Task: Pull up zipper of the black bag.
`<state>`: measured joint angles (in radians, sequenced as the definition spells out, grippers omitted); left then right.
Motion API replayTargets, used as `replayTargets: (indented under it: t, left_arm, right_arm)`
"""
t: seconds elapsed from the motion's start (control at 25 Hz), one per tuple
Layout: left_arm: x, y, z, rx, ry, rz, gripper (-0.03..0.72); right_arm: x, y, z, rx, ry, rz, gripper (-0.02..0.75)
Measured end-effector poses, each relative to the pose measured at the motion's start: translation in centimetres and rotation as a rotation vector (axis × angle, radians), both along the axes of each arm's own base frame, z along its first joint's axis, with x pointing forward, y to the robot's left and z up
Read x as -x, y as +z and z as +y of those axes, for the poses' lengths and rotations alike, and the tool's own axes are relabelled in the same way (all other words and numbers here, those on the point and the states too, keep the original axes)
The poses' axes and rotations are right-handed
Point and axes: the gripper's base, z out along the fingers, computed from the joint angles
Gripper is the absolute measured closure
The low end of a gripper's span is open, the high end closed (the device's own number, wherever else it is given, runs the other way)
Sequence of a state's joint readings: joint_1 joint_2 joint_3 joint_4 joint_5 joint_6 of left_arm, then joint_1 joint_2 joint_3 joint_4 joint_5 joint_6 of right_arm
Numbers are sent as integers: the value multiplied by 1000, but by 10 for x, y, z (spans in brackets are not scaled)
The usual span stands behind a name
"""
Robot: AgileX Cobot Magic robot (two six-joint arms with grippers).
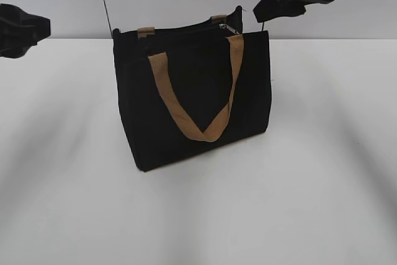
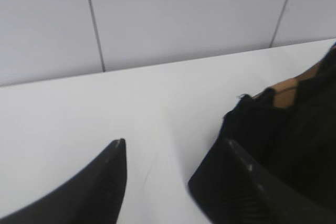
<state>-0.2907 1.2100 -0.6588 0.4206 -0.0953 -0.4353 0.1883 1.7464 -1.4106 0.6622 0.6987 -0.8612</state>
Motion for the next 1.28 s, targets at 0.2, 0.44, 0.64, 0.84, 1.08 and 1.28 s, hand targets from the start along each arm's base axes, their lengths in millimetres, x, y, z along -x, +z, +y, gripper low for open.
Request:
replayTargets:
  t: [0.2,0.44,0.64,0.84,1.08,1.28]
  left_arm:
    - [-4,14,10,-8,165,221,258]
    - [4,32,15,-27,259,472,258]
    - [8,38,9,-54,221,687,258]
    - [2,29,7,-99,220,860,258]
    - [1,28,12,-102,232,914,258]
    - [30,43,20,-100,227,905,258]
  right_arm:
    - [11,4,-9,111,-14,53,266]
    - [35,15,-24,189,-126,223,266]
    - [53,24,-53,187,-301,401,266]
    - [57,24,-97,175,-444,494,266]
    - [72,26,-124,163,-531,501,267]
    - [119,20,-118,155,-528,533,267]
